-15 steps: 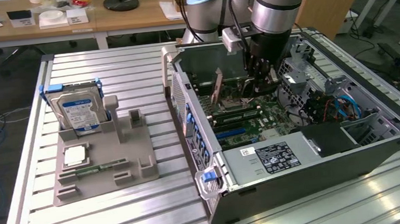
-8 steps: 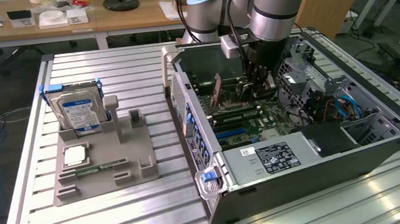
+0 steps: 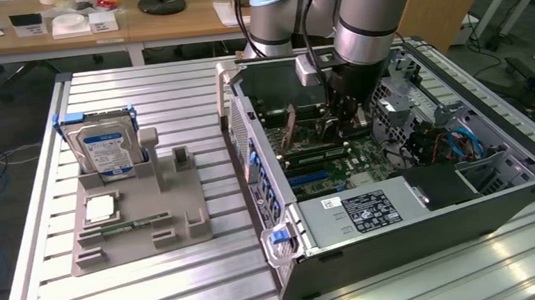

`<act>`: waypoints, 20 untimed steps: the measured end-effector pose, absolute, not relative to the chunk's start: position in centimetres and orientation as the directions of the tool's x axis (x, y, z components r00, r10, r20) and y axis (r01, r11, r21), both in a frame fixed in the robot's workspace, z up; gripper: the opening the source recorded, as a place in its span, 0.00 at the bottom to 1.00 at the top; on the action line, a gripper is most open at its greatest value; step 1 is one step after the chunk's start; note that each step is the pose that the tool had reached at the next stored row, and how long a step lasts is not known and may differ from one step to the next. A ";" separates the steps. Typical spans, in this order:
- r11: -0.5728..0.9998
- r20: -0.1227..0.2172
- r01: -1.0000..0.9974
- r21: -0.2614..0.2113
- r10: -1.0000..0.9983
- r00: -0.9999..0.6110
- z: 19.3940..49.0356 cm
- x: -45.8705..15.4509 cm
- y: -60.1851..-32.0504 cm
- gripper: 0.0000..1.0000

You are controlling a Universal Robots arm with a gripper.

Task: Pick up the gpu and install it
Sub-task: 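Insert the gpu into the slot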

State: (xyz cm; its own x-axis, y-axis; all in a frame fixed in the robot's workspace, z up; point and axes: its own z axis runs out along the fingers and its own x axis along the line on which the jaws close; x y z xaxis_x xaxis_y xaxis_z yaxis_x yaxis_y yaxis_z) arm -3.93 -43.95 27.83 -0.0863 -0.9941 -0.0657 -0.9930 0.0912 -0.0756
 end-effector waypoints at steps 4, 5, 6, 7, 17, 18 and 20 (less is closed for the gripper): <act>0.039 -0.066 -0.996 -0.075 -0.997 -0.034 27.6 -4.0 -44.0 0.28; 0.024 -0.066 -0.997 -0.075 -0.998 -0.019 27.5 -4.0 -44.0 0.28; 0.013 -0.066 -0.997 -0.075 -0.998 -0.008 27.4 -4.0 -44.0 0.28; 0.007 -0.066 -0.997 -0.075 -0.998 -0.002 27.2 -4.0 -44.0 0.28; 0.017 -0.066 -0.997 -0.075 -0.998 -0.012 25.8 -5.0 -45.0 0.28; 0.019 -0.066 -0.997 -0.075 -0.998 -0.014 25.7 -5.0 -45.1 0.28; 0.027 -0.065 -0.997 -0.075 -0.998 -0.022 25.3 -5.1 -45.1 0.28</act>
State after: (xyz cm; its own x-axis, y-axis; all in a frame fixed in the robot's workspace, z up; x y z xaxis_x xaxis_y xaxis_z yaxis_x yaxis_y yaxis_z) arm -5.11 -45.11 25.32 -0.0224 -0.9976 -0.0653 -0.9968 0.0273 -0.0753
